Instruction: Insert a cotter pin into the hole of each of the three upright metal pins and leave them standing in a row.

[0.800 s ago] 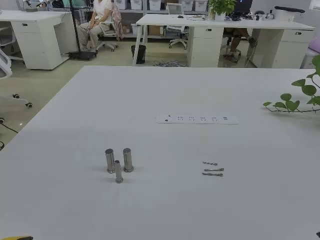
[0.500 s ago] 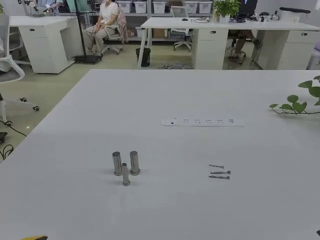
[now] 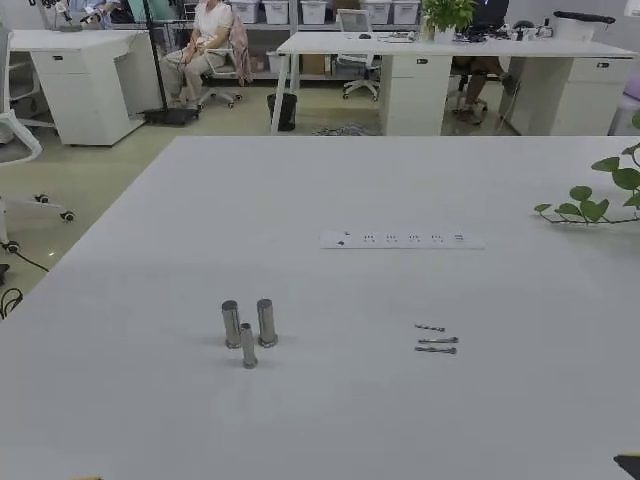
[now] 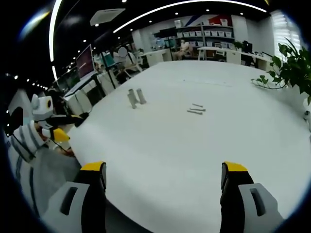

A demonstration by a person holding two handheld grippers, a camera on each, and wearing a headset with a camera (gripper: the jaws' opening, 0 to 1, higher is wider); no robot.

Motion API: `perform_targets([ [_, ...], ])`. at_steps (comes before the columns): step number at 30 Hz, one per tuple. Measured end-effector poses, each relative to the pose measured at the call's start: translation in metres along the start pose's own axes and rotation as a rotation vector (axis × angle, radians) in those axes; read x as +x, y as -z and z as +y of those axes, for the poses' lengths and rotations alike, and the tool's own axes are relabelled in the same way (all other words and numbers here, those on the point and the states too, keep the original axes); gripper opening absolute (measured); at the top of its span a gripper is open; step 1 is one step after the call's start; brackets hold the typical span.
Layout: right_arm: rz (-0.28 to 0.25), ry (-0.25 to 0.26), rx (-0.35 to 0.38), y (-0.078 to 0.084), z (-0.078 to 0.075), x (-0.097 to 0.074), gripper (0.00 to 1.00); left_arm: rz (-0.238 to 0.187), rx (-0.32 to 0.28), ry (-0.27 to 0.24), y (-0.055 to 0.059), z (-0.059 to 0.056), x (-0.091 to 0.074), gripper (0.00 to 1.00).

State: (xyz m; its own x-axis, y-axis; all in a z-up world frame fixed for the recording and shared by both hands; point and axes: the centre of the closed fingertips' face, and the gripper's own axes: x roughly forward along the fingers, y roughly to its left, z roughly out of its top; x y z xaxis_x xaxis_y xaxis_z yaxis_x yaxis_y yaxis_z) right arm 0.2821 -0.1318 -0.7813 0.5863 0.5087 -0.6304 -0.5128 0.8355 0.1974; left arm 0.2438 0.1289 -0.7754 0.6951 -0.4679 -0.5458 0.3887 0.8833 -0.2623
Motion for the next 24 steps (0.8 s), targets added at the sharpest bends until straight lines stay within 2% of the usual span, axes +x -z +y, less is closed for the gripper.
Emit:
perform_targets([
  [14,-0.018,0.023,0.003,-0.0071,-0.0032,-0.0041,0.99,-0.003,-0.004,-0.006,-0.0016,0.0032,0.0017,0.99],
  [19,-0.016,0.030,0.009,-0.0052,-0.0050,-0.0057,0.98,-0.014,-0.037,0.021,-0.0012,-0.0007,0.0007,0.99],
  [24,-0.023,0.041,0.019,-0.0060,-0.0069,-0.0066,0.98,-0.014,-0.027,0.016,-0.0011,0.0003,0.0006,0.99],
])
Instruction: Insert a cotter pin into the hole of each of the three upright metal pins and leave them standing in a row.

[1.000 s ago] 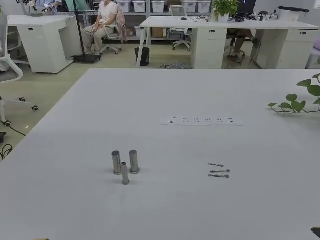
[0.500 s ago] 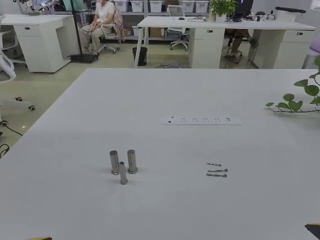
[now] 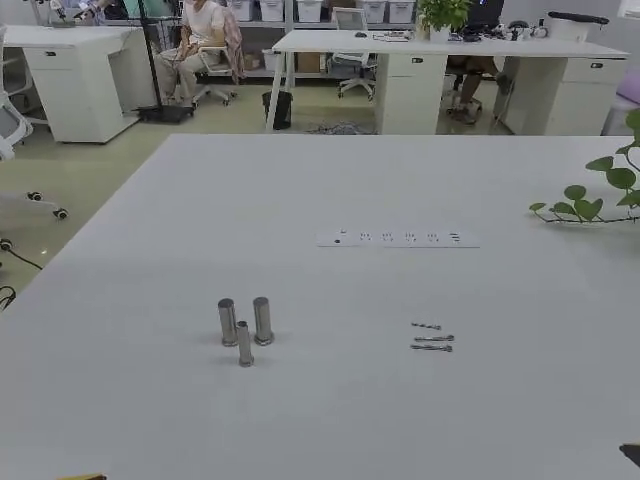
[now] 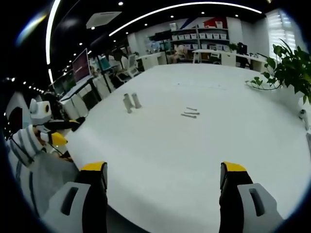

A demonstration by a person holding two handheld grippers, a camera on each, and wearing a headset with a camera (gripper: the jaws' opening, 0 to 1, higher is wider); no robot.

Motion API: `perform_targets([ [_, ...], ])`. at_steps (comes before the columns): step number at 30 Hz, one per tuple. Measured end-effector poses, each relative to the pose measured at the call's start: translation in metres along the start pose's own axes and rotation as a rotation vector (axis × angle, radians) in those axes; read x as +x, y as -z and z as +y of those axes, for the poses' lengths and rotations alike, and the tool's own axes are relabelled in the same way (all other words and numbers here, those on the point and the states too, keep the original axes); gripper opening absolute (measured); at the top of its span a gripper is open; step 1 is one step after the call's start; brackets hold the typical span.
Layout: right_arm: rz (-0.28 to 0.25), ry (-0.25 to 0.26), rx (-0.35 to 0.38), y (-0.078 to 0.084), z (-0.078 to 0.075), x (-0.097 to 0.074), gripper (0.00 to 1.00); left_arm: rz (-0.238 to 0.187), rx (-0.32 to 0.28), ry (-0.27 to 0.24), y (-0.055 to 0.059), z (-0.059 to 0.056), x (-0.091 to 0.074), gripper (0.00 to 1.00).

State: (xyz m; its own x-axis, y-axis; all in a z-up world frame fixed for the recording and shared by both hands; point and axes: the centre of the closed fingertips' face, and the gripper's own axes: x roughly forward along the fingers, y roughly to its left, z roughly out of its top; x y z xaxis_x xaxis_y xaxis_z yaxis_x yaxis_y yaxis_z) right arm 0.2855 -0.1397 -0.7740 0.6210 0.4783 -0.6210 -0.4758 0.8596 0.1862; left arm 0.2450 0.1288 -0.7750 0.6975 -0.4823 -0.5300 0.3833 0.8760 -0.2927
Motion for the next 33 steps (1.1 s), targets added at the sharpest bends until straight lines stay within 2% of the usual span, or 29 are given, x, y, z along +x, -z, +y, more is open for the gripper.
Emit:
perform_targets([
  [12,0.006,0.003,0.004,-0.001,-0.001,-0.001,0.98,0.012,0.007,0.002,0.001,0.002,0.003,0.99],
  [17,0.019,0.008,0.000,0.001,-0.002,0.000,0.98,-0.009,0.041,0.018,-0.006,-0.002,0.004,0.99],
  [19,0.018,0.010,-0.006,0.000,-0.002,0.001,0.97,-0.013,0.049,0.022,-0.008,0.001,0.004,0.99],
  [22,0.019,0.004,-0.002,0.000,-0.004,0.006,0.97,-0.003,0.056,0.015,-0.010,0.009,0.006,0.99],
  [28,0.030,0.004,-0.001,0.002,-0.005,0.011,0.97,0.030,0.077,0.026,-0.010,0.006,0.011,0.99],
  [33,0.029,0.003,-0.002,-0.002,-0.005,0.013,0.97,0.041,0.077,0.026,-0.013,0.006,0.017,0.99],
])
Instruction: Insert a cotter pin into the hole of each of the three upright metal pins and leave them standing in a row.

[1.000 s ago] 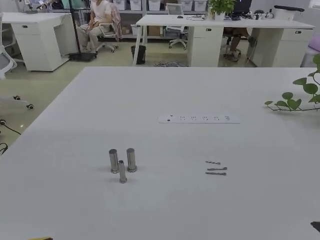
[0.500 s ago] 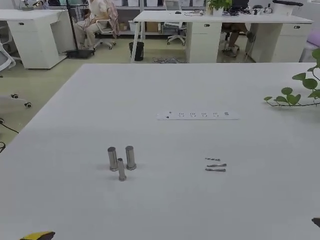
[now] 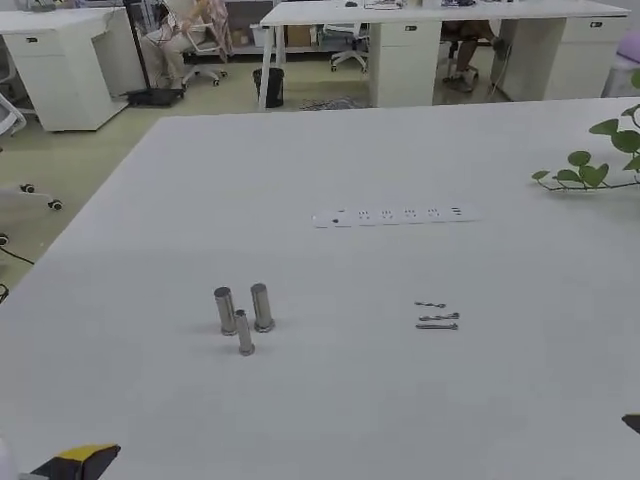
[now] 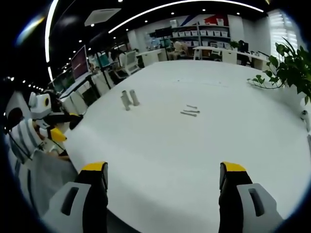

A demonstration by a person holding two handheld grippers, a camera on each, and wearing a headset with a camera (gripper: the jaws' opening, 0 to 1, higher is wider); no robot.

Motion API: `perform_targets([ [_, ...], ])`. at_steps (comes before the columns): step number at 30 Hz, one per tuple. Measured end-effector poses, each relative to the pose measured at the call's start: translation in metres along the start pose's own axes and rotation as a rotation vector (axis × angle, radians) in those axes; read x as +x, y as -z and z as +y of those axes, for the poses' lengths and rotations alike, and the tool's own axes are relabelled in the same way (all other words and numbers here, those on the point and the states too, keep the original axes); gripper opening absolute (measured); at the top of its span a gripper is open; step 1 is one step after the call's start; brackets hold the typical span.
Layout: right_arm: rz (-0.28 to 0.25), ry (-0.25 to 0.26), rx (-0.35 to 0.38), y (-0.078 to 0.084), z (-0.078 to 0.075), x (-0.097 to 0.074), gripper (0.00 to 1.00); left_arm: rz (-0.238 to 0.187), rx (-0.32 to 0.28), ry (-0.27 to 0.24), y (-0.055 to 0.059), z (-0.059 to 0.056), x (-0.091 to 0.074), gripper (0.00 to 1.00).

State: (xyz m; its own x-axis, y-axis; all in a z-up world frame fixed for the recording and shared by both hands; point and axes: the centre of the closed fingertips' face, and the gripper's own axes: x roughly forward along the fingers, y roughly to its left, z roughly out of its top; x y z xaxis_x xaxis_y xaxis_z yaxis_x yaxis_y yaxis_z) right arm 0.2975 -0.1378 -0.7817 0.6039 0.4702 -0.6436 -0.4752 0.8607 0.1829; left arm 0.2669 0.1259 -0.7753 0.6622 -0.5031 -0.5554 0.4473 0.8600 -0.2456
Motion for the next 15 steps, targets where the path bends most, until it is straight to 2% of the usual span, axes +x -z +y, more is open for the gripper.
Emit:
perform_targets([
  [7,-0.019,0.011,0.007,-0.008,-0.003,0.000,0.97,0.014,0.003,-0.005,-0.004,0.002,0.014,0.99],
  [10,-0.027,0.014,0.010,-0.010,-0.003,0.000,0.97,0.028,0.022,0.003,-0.005,0.000,0.023,0.99],
  [15,-0.045,-0.004,0.041,-0.013,0.003,0.000,0.96,0.018,0.028,0.021,-0.015,-0.005,0.037,0.99],
])
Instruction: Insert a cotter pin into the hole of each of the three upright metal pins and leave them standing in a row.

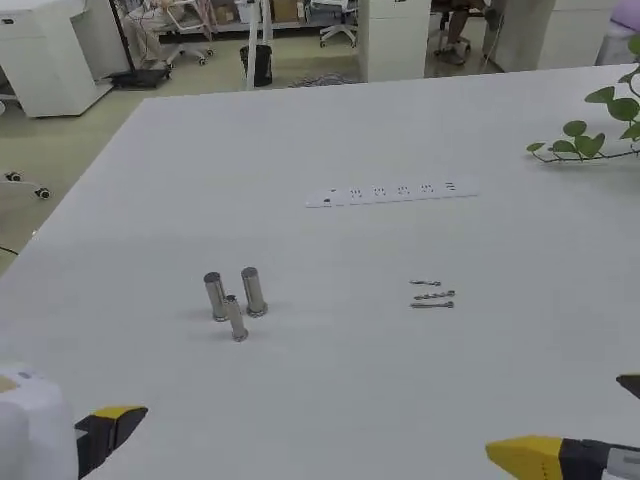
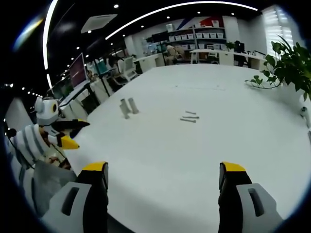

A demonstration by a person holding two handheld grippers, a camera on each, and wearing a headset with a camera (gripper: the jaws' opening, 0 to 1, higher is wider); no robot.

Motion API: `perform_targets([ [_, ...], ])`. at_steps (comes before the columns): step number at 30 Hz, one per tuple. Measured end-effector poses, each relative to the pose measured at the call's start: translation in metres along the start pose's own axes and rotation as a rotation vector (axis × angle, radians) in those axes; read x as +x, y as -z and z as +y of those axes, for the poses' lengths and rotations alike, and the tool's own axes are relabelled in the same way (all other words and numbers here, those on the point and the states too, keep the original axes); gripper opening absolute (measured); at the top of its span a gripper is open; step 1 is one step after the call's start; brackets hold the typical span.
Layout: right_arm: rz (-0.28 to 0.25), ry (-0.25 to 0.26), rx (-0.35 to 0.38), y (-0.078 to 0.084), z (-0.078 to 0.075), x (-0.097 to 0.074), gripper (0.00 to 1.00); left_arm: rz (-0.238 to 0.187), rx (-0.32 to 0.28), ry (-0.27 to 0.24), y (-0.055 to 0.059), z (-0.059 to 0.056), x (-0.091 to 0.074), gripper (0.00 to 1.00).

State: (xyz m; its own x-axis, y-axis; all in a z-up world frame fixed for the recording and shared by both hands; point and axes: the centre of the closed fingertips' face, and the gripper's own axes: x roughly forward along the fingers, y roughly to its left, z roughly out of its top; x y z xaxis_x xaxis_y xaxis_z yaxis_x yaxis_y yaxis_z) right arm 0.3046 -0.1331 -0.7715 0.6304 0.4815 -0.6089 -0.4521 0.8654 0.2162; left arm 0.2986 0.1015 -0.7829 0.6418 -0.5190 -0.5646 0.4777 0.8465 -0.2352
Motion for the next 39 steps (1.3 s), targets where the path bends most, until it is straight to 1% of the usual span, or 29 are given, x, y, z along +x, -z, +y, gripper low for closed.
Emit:
perform_targets([
  [3,0.013,0.003,-0.013,0.002,0.001,0.000,0.96,-0.007,0.003,0.012,-0.006,-0.002,0.008,0.99],
  [5,0.015,0.004,-0.018,0.001,0.002,0.000,0.96,-0.005,-0.003,0.035,-0.008,-0.005,0.013,0.99],
  [7,0.015,0.000,-0.015,0.001,0.003,0.001,0.96,-0.015,-0.001,0.036,-0.013,-0.004,0.018,0.99],
  [11,0.021,-0.008,-0.023,0.001,0.009,0.003,0.95,-0.025,0.001,0.038,-0.019,0.002,0.026,0.95],
  [12,0.024,-0.012,-0.026,0.002,0.011,0.004,0.95,-0.025,-0.006,0.041,-0.020,0.004,0.030,0.96],
  [13,0.026,-0.015,-0.027,0.002,0.013,0.005,0.95,-0.022,-0.008,0.043,-0.020,0.006,0.032,0.96],
  [16,0.030,-0.025,-0.026,0.004,0.017,0.008,0.95,-0.014,0.014,0.044,-0.022,0.011,0.039,0.95],
  [18,0.030,-0.026,-0.025,0.006,0.018,0.010,0.95,-0.007,0.017,0.050,-0.022,0.014,0.043,0.93],
  [19,0.042,-0.030,-0.026,0.009,0.019,0.012,0.95,-0.004,0.018,0.053,-0.022,0.015,0.044,0.92],
  [22,0.060,-0.038,-0.033,0.014,0.023,0.014,0.94,-0.009,0.027,0.039,-0.026,0.023,0.049,0.90],
  [29,0.066,-0.046,-0.027,0.016,0.026,0.016,0.94,-0.049,0.030,-0.002,-0.046,0.043,0.058,0.82],
  [34,0.066,-0.043,-0.024,0.016,0.024,0.017,0.94,-0.081,0.051,-0.028,-0.059,0.053,0.063,0.74],
  [39,0.065,-0.041,-0.016,0.016,0.023,0.016,0.94,-0.089,0.067,-0.055,-0.066,0.064,0.070,0.65],
])
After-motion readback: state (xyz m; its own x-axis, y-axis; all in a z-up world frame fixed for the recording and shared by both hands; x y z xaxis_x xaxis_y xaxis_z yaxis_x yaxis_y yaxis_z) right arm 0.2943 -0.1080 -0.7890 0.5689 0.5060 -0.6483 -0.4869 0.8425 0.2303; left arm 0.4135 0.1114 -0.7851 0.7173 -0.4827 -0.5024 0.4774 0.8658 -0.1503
